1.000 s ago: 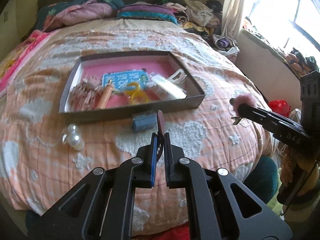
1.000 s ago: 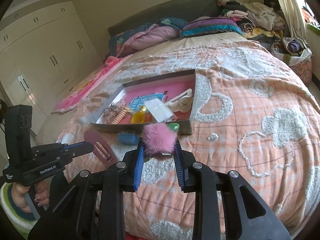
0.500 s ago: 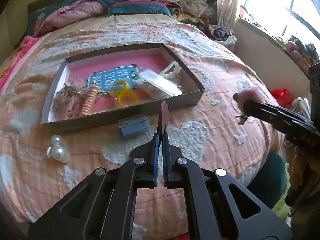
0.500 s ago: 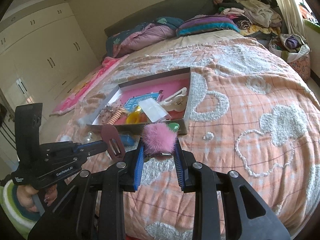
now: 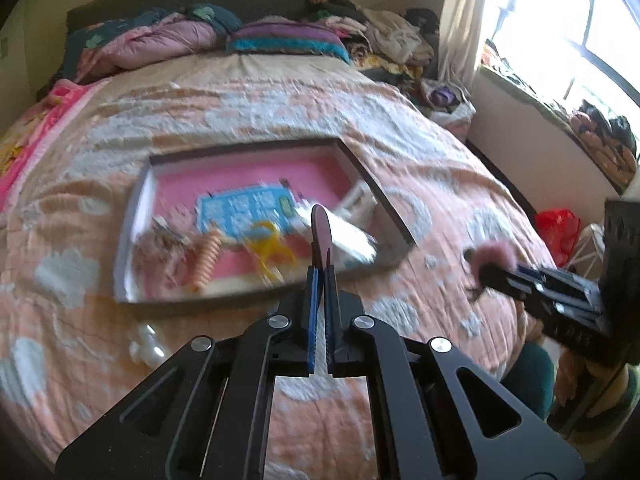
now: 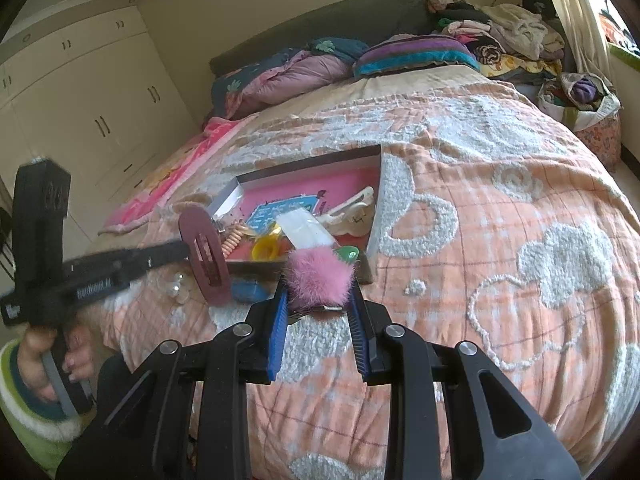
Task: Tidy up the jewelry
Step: 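Carry the maroon claw clip and pom-pom clip over the pink box with both tools, then lower the claw clip into the box and open the left tool while the right tool releases the pom-pom clip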
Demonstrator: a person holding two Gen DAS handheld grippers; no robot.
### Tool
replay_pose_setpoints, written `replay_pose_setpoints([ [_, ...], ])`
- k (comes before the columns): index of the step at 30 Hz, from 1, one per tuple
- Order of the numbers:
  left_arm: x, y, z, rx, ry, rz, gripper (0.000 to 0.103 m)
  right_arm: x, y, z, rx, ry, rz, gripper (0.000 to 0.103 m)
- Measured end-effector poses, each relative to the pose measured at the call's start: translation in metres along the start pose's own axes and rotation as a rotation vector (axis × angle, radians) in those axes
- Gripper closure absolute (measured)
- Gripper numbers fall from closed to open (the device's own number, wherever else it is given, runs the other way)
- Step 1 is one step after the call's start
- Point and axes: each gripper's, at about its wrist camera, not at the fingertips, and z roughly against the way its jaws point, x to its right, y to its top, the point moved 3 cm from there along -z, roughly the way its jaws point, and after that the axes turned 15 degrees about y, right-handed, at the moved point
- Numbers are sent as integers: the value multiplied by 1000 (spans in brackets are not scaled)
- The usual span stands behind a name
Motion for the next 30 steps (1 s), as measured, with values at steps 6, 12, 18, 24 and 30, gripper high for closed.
replay_pose_setpoints([
  [6, -24, 31, -10, 28, 39, 35, 103, -4, 20, -10, 1, -1, 35, 77],
  [12, -48, 50, -33, 13, 77, 70, 103, -3, 45, -27, -1, -14, 66, 77],
  [18, -68, 56, -55, -14, 103, 99, 103, 5, 71, -51, -15, -28, 89, 77],
  [24, -79, 56, -70, -26, 137, 105, 103, 15, 90, -82, -43, -34, 95, 77],
  [30, -79, 56, -75, -25, 146, 94, 103, 21, 98, -114, -93, -43, 103, 77],
])
